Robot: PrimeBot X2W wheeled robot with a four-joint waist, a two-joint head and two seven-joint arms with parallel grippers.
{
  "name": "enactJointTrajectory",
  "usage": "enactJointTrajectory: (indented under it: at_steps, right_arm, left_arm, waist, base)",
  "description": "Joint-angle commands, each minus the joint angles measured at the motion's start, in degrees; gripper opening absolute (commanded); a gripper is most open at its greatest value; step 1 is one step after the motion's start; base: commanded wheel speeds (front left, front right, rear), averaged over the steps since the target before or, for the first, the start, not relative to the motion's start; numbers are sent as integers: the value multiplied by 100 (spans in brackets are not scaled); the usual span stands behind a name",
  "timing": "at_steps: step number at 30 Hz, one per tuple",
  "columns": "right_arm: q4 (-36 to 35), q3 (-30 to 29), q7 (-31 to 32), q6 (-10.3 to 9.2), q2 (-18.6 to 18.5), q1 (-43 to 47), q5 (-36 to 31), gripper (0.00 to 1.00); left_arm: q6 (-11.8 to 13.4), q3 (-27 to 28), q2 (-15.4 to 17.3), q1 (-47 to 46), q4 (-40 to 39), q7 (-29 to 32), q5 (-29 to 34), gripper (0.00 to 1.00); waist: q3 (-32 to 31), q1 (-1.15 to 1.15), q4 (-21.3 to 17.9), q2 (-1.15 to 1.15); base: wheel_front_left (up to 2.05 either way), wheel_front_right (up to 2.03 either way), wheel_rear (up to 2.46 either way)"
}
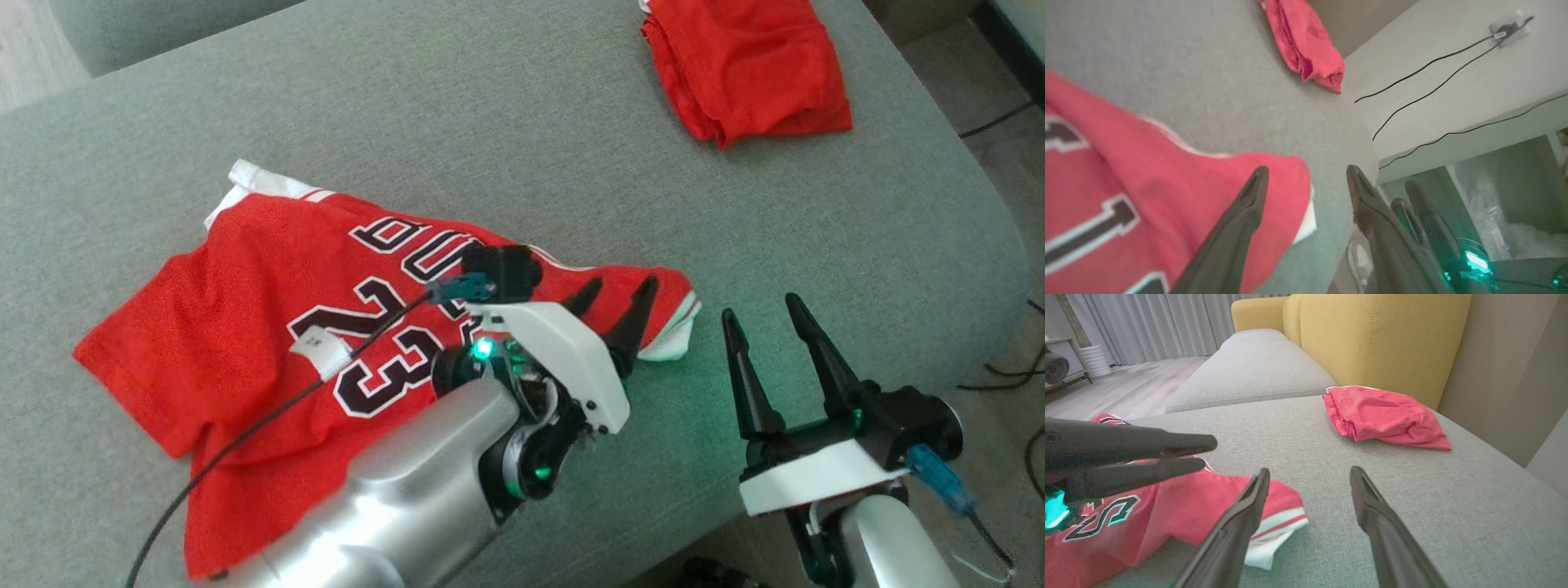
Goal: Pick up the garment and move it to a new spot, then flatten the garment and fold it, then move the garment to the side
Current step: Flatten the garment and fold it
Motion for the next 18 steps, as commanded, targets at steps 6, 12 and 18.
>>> enactJointTrajectory:
  at_steps: [6,12,18]
  right_arm:
    - [-189,23,-62,-4,-23,-56,42,100]
    - [-186,94,-62,-4,-23,-102,65,100]
    - [-190,41,-62,-4,-23,-73,16,100]
  left_arm:
    - [-214,-174,255,-930,183,-551,1007,100]
    - [-111,-755,789,-1591,881,-306,1915,100]
    - [-483,-1086,973,-1710,1089,453,2024,100]
  waist:
    - [52,0,80,0]
    - [80,0,111,0]
    - [96,0,153,0]
  base:
    - [0,0,0]
    - [0,0,0]
    - [0,0,0]
